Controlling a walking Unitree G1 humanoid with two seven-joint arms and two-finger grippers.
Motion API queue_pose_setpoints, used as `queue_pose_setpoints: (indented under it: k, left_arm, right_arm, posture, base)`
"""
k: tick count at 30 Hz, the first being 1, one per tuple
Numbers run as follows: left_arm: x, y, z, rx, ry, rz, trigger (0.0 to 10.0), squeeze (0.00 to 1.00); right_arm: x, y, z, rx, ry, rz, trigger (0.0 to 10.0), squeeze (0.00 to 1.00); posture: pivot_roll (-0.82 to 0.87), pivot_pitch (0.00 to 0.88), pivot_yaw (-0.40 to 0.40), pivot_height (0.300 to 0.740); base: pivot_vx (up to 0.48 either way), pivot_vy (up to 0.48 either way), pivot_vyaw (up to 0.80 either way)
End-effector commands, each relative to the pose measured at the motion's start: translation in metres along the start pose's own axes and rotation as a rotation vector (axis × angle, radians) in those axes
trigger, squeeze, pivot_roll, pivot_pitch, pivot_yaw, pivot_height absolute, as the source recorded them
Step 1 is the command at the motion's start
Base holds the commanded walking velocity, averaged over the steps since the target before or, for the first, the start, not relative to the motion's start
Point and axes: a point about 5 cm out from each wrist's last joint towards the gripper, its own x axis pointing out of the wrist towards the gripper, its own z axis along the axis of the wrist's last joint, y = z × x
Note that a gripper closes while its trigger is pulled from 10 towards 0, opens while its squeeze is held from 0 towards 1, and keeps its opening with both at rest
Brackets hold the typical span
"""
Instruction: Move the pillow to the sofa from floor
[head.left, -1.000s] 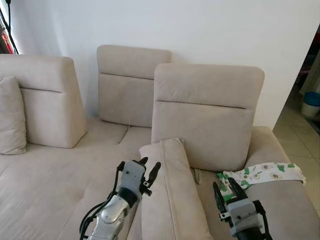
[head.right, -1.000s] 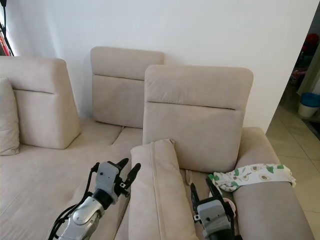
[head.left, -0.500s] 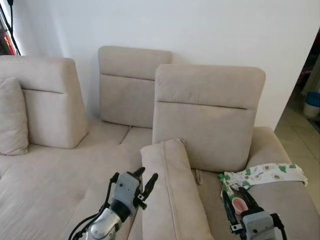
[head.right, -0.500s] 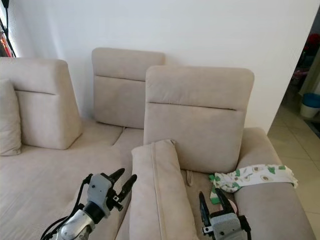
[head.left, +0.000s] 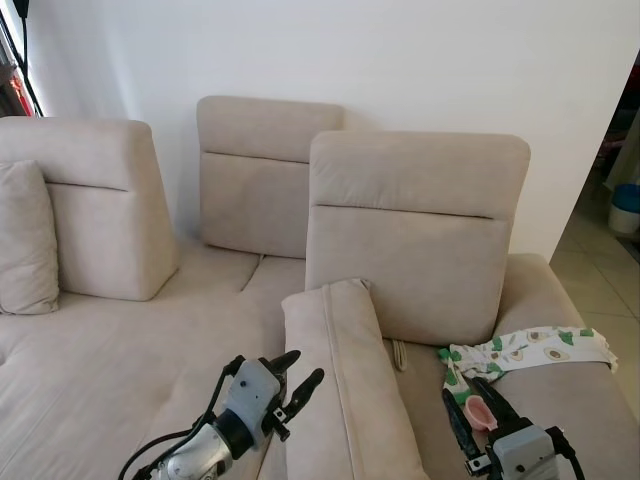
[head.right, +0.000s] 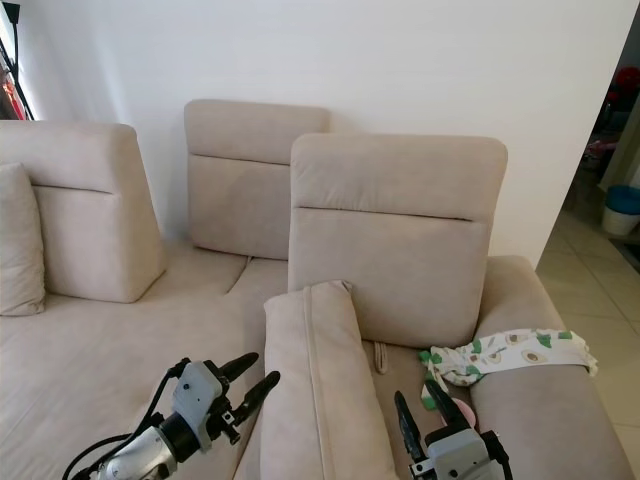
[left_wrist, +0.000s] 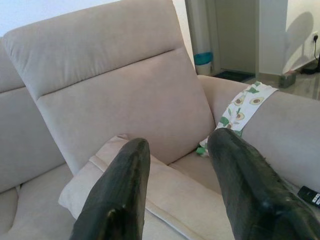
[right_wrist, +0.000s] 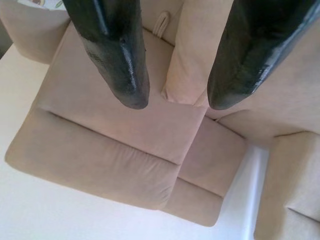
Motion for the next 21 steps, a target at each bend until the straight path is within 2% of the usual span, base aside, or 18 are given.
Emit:
queue_pose_setpoints:
  k: [1,10,13,21]
  left_arm:
    - [-0.002,-0.0024,0.0006,-0.021,0.002,0.011,10.0,0.0]
    - [-0.0029,-0.0047,0.001,-0.068,0.008,0.017,10.0,0.0]
    - [0.0011,0.0024,0.0024,-0.163,0.008,0.077,10.0,0.0]
    - [0.0009,0.0014,0.0033,-0.164,0.011,0.085,10.0,0.0]
  right_arm:
    - [-0.001,0.005,-0.0053,0.008,0.011,0.0,10.0,0.0]
    - [-0.0011,0.0104,-0.01,0.043,0.026,0.066,10.0,0.0]
    - [-0.0003,0.0103,-0.0098,0.018,0.012,0.089,10.0,0.0]
    - [0.0005,0.01,-0.011,0.005,0.003,0.076,10.0,0.0]
  posture:
    - [0.1,0.0,0.049,0.74]
    - [0.1,0.0,0.043,0.74]
    - [0.1,0.0,0.039,0.74]
    - [0.1,0.0,0.034,0.74]
  base:
    - [0.0,0.0,0.0]
    - [0.0,0.0,0.0]
    - [0.0,0.0,0.0]
    - [0.0,0.0,0.0]
